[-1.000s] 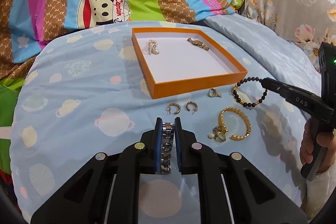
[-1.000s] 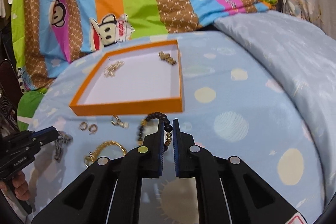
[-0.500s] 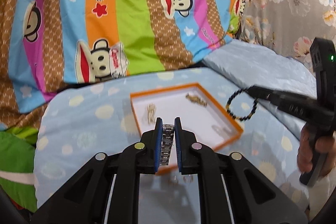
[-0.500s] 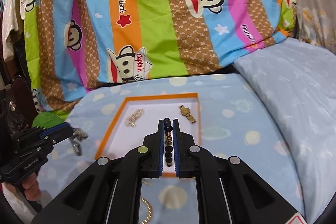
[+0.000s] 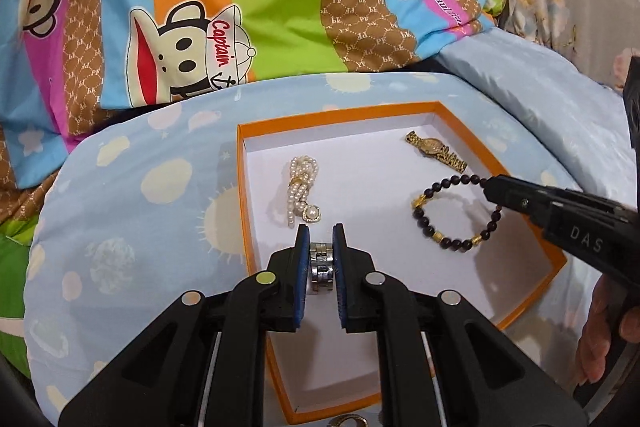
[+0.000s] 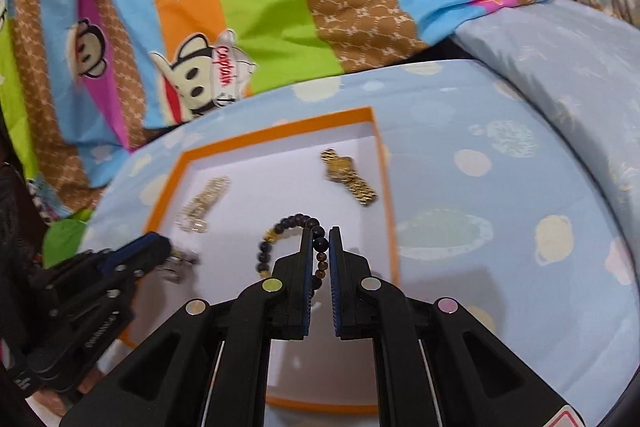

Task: Organize jewelry
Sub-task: 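Carry the silver watch and bead bracelet into the orange box and release both, then grasp the gold chain bangle with the right tool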

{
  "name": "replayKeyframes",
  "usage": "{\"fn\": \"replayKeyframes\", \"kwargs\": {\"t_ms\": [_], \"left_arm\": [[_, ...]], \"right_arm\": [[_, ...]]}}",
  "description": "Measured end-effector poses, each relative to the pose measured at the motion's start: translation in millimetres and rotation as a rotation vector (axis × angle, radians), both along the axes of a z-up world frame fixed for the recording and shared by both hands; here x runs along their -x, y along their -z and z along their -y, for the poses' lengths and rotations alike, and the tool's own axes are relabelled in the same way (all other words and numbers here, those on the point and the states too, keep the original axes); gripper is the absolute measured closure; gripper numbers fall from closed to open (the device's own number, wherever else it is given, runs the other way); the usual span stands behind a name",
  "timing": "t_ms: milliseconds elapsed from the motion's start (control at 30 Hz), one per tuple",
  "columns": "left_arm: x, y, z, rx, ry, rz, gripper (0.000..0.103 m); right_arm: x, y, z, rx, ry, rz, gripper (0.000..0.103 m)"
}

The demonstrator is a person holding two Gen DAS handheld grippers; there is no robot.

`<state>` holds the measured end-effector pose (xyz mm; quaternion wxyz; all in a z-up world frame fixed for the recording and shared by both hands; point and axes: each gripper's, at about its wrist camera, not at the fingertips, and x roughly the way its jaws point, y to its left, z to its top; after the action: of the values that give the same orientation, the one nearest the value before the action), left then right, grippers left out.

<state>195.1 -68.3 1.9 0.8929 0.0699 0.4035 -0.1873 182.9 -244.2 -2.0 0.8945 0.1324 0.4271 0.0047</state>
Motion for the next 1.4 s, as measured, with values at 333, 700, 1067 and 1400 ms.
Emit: {"fn": "replayKeyframes", "kwargs": {"t_ms": [333, 700, 1067, 1400], "left_arm": [[20, -4, -8, 0.027, -0.007, 0.055, 0.046], [54, -22, -52, 0.121, -0.086, 0.091, 0.032], [90, 1, -70, 0.113, -0.102, 0.008, 0.032], [109, 8, -70, 0.092, -0.092, -0.023, 0.032]], "right_arm": [[13, -10, -6, 0.141, 0.013, 0.071, 0.077], [51, -29, 5, 0.082, 0.033, 0.137, 0.069], [107, -10, 10, -0.016, 0.035, 0.103, 0.068], [143, 3, -27, -0.050, -0.083, 0.061, 0.068]]}}
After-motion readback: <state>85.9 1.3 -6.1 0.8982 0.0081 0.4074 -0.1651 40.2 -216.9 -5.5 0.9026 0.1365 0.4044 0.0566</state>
